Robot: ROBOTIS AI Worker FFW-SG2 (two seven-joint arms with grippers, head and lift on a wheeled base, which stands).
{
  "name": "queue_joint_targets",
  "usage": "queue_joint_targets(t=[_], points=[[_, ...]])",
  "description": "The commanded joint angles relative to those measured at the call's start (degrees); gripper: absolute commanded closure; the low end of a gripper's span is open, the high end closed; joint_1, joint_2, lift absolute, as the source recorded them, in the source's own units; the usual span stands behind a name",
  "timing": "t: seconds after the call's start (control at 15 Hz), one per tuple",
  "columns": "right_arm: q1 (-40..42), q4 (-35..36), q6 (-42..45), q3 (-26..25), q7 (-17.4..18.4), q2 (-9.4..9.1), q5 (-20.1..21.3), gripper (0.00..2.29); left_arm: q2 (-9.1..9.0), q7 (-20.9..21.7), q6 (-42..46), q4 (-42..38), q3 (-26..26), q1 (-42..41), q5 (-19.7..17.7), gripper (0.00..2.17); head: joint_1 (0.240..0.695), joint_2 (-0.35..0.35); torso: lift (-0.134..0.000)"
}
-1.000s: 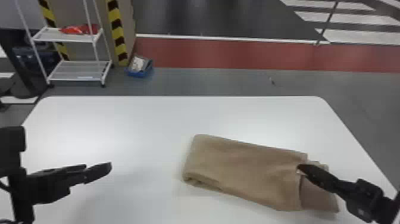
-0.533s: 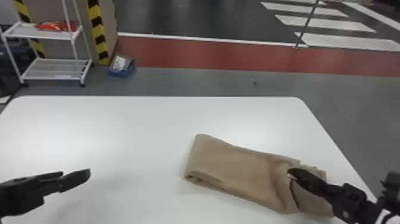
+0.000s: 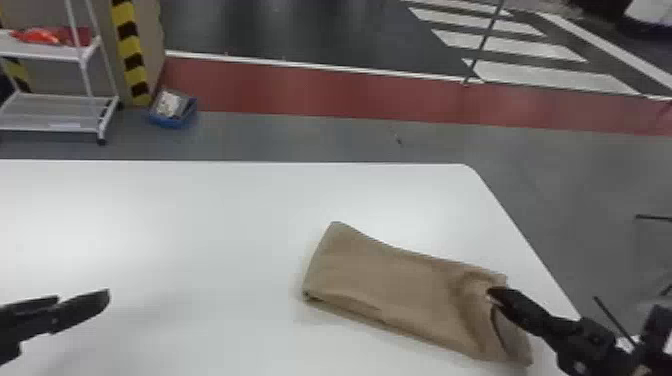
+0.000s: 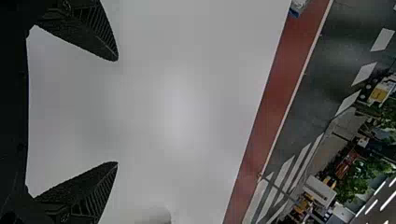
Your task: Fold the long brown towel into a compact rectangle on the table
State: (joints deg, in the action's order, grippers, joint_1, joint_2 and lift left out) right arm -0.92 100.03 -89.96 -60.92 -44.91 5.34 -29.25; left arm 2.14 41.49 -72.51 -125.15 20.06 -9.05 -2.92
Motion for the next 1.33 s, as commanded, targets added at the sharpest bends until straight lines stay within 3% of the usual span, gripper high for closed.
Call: queue_joint_targets(t=[0.0,0.13,0.2,0.27,0.33,0.47,0.8,0.93,1.27], points=[[-0.4,-0.53,-0.12,0.45,0.17,0.54,0.15,1.48,-0.11,-0.01,-0.4,-1.23,0.07,0.08,0.02,0.09,0.695,-0.237,-0.125],[-0.84,0.87,-0.12,-1.13,0.0,0.9,-1.34,1.48,-0.11,-0.1,-1.28,-1.41,-0.02,0.43,0.02,0.09,0.695,-0.236,-0.125],[-0.57,1.75,-0.12,-4.73,-0.27,1.51,-3.19,1.48,-0.11,-0.01,-1.63,-1.41,-0.11,0.7,0.02,0.09,0.695,-0.239,-0.125],[0.3,1.31,-0.12,-7.98,-0.36,3.18,-4.33,1.48,-0.03,0.08,-1.98,-1.85,0.24,0.7,0.02,0.09,0.695,-0.246,-0.125],[1.8,-1.32,-0.12,-8.33,-0.53,4.15,-4.5,1.48,0.06,0.17,-1.98,-1.94,0.59,0.7,-0.16,0.09,0.695,-0.263,-0.125],[3.12,-6.07,-0.12,-7.19,-0.53,4.15,-4.15,1.48,-0.03,0.26,-1.98,-1.94,0.33,0.7,-0.07,0.09,0.695,-0.322,-0.125],[1.36,-6.95,-0.12,-5.61,-0.09,5.47,-2.31,1.43,-0.11,0.26,-2.33,-2.73,0.07,0.61,0.02,0.09,0.695,-0.32,-0.125],[1.71,-6.86,-0.12,-7.02,-0.09,6.08,-2.31,0.0,-0.03,0.26,-2.33,-2.64,0.33,0.52,0.02,0.09,0.695,-0.323,-0.125],[5.58,-4.14,-0.12,-8.86,-0.53,8.19,-3.19,0.05,-0.03,-0.18,-2.33,-2.29,-0.55,0.7,0.02,0.09,0.695,-0.35,-0.125]])
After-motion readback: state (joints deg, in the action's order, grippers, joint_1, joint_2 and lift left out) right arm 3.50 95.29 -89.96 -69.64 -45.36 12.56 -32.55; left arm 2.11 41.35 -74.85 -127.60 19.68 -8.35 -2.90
